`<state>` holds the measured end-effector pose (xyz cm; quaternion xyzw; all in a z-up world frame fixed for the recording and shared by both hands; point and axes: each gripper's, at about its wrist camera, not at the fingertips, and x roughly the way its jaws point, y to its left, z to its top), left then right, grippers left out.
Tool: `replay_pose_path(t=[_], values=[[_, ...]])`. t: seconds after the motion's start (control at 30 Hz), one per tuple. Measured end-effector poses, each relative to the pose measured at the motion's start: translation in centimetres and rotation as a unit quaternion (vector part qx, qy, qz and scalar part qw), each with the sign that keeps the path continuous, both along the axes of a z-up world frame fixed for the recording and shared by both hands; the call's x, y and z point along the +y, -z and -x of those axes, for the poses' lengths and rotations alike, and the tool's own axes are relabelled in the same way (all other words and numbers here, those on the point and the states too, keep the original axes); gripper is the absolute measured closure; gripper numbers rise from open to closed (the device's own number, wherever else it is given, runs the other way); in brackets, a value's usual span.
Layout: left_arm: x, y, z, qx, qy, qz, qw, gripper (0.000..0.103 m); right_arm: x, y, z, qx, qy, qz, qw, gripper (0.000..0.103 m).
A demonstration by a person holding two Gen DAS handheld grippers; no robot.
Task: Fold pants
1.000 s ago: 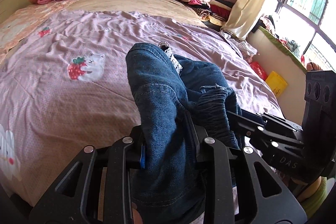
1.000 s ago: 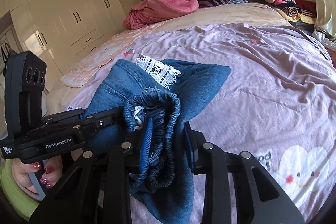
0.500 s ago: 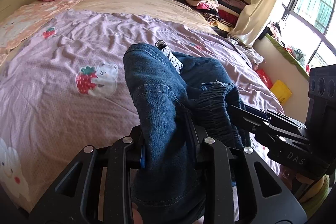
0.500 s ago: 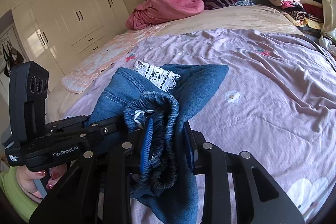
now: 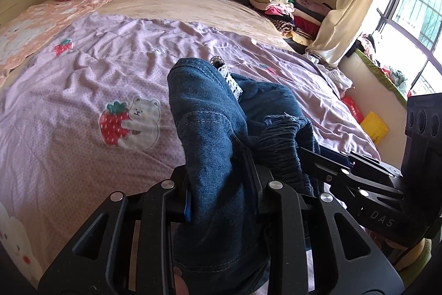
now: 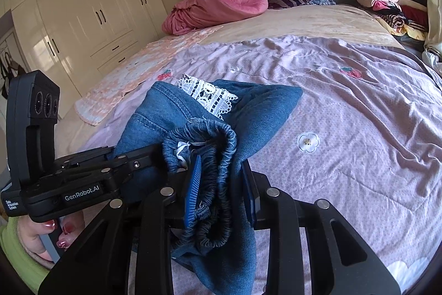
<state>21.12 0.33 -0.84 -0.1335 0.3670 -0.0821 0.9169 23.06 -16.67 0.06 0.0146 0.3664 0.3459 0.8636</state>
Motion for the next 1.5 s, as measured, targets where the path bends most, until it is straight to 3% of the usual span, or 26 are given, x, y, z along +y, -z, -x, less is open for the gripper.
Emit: replay_pose_path(t=[0.43, 1.0, 1.27, 1.33, 1.5], values=[[1.1, 1.1, -2.5, -0.001, -0.011, -0.009, 0.9999, 0.082, 1.5, 0.8, -2.7, 0.0, 0.004, 0.023, 1.0, 0.076], [2.4, 4.4, -3.4, 0.036, -0.024, -0.009, 0.999, 0.082, 0.7, 4.9, -4.8, 0.051, 0.034, 0.044, 0.997, 0.076], [2.5, 5.1, -3.2, 0.041, -0.031, -0.02, 0.9985, 0.075, 0.6, 6.0, -5.0, 0.068, 0.049, 0.059, 0.995, 0.071], [2.5, 5.2, -3.0, 0.041, -0.034, -0.025, 0.9982, 0.067, 0.4, 6.1, -5.1, 0.069, 0.057, 0.06, 0.994, 0.064], [2.9, 5.1, -2.7, 0.043, -0.039, -0.027, 0.9979, 0.057, -0.1, 6.2, -5.0, 0.073, 0.064, 0.057, 0.994, 0.06]])
